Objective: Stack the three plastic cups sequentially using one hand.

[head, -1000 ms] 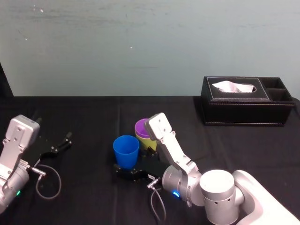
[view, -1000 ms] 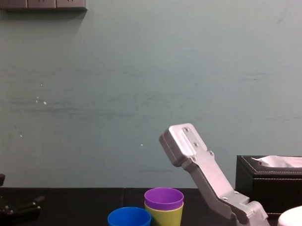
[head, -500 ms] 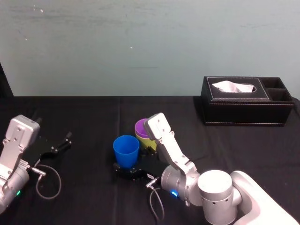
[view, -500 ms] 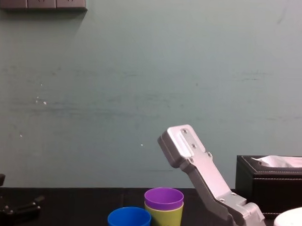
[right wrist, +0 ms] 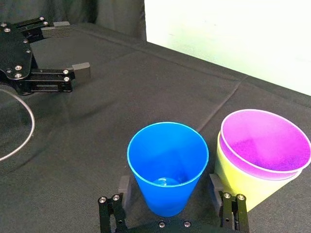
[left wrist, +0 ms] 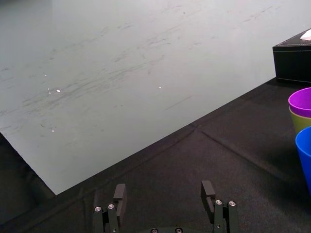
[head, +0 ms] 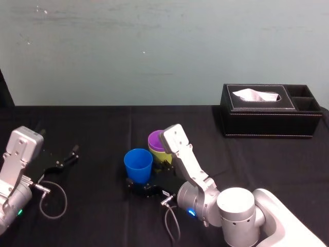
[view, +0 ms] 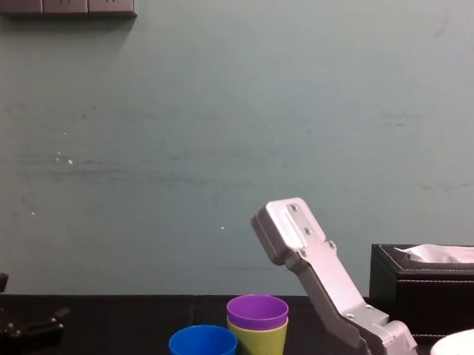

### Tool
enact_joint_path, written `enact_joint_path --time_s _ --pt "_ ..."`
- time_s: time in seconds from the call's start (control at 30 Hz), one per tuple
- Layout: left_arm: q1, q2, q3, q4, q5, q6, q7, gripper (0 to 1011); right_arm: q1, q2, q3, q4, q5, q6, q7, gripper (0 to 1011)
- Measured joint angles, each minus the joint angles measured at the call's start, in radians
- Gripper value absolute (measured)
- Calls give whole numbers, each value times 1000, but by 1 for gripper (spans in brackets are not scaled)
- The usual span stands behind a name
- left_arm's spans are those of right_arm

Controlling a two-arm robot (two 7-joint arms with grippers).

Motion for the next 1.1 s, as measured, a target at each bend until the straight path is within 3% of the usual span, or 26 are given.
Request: enact_joint_path --time_s 1.1 --pt "0 0 0 0 0 0 0 1000 -2 -16 13 13 -9 -7 -9 1004"
